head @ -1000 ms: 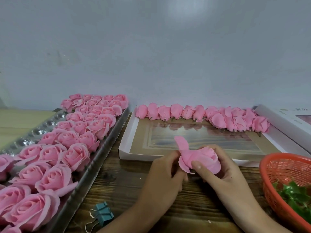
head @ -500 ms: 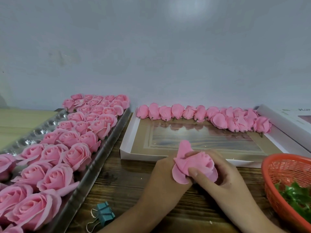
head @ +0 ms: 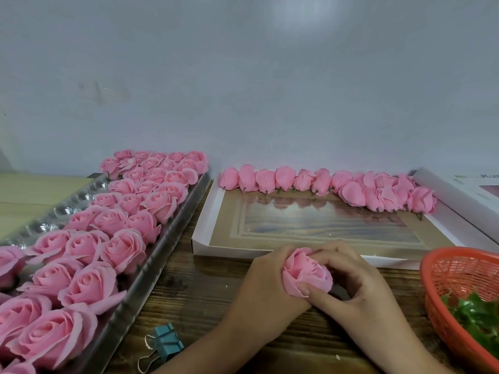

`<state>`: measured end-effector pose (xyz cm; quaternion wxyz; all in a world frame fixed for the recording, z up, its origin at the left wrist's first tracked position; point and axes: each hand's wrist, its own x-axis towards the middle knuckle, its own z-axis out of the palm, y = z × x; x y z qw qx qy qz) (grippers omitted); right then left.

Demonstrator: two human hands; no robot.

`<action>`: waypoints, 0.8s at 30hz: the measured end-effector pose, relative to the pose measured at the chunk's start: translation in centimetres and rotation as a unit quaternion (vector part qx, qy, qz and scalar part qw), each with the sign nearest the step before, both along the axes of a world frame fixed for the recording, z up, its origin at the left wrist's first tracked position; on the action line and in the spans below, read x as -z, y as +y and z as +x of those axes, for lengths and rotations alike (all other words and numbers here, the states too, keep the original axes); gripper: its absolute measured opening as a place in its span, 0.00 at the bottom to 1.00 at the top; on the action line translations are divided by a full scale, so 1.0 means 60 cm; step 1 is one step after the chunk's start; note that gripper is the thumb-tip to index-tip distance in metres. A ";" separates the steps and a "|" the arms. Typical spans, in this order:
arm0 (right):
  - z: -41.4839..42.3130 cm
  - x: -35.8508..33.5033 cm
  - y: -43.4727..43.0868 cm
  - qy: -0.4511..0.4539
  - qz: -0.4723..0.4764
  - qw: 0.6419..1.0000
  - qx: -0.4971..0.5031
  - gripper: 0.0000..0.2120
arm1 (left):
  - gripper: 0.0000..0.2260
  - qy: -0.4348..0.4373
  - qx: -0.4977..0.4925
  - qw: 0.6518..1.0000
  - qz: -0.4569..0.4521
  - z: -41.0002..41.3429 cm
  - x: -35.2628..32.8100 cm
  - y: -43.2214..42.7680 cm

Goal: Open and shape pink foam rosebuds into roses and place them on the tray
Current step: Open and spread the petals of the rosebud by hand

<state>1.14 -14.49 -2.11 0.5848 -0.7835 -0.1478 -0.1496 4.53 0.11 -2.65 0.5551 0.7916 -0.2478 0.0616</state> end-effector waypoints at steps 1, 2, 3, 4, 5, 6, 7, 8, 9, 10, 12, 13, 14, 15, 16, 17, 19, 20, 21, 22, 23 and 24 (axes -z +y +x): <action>0.000 -0.001 0.001 -0.006 -0.004 1.000 0.002 0.12 | 0.17 -0.002 -0.003 1.000 -0.002 0.002 0.003 0.000; -0.001 -0.001 0.002 -0.016 -0.013 1.000 0.005 0.13 | 0.15 -0.010 -0.005 1.000 -0.003 0.003 0.003 -0.001; -0.001 -0.003 0.004 -0.023 -0.019 1.000 0.008 0.14 | 0.14 -0.017 -0.008 1.000 0.002 0.003 0.001 -0.001; -0.001 -0.003 0.005 -0.025 -0.017 0.999 0.011 0.17 | 0.13 -0.022 -0.011 1.000 0.006 0.003 0.001 -0.001; -0.001 -0.003 0.006 -0.025 -0.009 1.000 0.014 0.19 | 0.14 -0.022 -0.014 1.000 0.009 0.005 0.001 -0.001; -0.001 -0.002 0.006 -0.028 0.000 0.999 0.017 0.21 | 0.15 -0.024 -0.019 0.999 0.010 0.007 0.002 0.000; -0.002 -0.002 0.006 -0.034 0.009 0.999 0.019 0.21 | 0.15 -0.028 -0.027 0.999 0.012 0.007 0.000 0.001; -0.003 -0.003 0.005 -0.038 0.018 0.999 0.020 0.22 | 0.14 -0.032 -0.031 0.999 0.013 0.007 0.000 0.002; -0.005 -0.003 0.004 -0.040 0.024 0.999 0.020 0.23 | 0.13 -0.036 -0.034 0.999 0.016 0.006 0.000 0.004; -0.006 -0.004 0.004 -0.037 0.024 0.999 0.018 0.26 | 0.14 -0.039 -0.033 0.999 0.017 0.006 0.001 0.005; -0.009 -0.004 0.004 -0.011 0.008 1.000 0.001 0.33 | 0.19 -0.019 -0.022 0.999 0.014 0.002 -0.001 0.008; -0.009 -0.004 0.006 0.005 -0.001 1.000 -0.011 0.35 | 0.22 -0.016 -0.012 1.000 0.017 -0.001 -0.001 0.011; -0.009 -0.003 0.007 0.014 -0.011 1.000 -0.021 0.36 | 0.23 -0.022 -0.001 0.999 0.025 -0.004 -0.002 0.012; -0.008 -0.003 0.009 0.011 -0.021 0.999 -0.025 0.35 | 0.21 -0.031 0.009 0.999 0.036 -0.008 -0.003 0.012; -0.007 -0.004 0.009 0.001 -0.032 0.999 -0.024 0.33 | 0.19 -0.037 0.020 0.998 0.045 -0.010 -0.003 0.010; -0.007 -0.006 0.010 -0.010 -0.040 0.999 -0.022 0.31 | 0.17 -0.036 0.026 0.998 0.055 -0.010 -0.003 0.005; -0.009 -0.009 0.010 -0.018 -0.042 0.999 -0.018 0.28 | 0.11 -0.021 0.040 0.997 0.067 -0.007 0.000 -0.005; -0.011 -0.010 0.009 -0.020 -0.041 0.999 -0.015 0.27 | 0.06 -0.010 0.046 0.996 0.077 -0.005 0.002 -0.010; -0.012 -0.011 0.009 -0.021 -0.043 0.999 -0.014 0.28 | 0.04 -0.003 0.050 0.996 0.078 -0.004 0.003 -0.012; -0.014 -0.011 0.009 -0.022 -0.047 0.999 -0.014 0.28 | 0.05 -0.007 0.051 0.996 0.074 -0.006 0.003 -0.011; -0.014 -0.012 0.009 -0.023 -0.052 0.998 -0.014 0.28 | 0.09 -0.018 0.045 0.997 0.066 -0.007 0.003 -0.007; -0.014 -0.012 0.010 -0.028 -0.056 0.998 -0.012 0.28 | 0.12 -0.033 0.039 0.996 0.067 -0.008 0.002 -0.003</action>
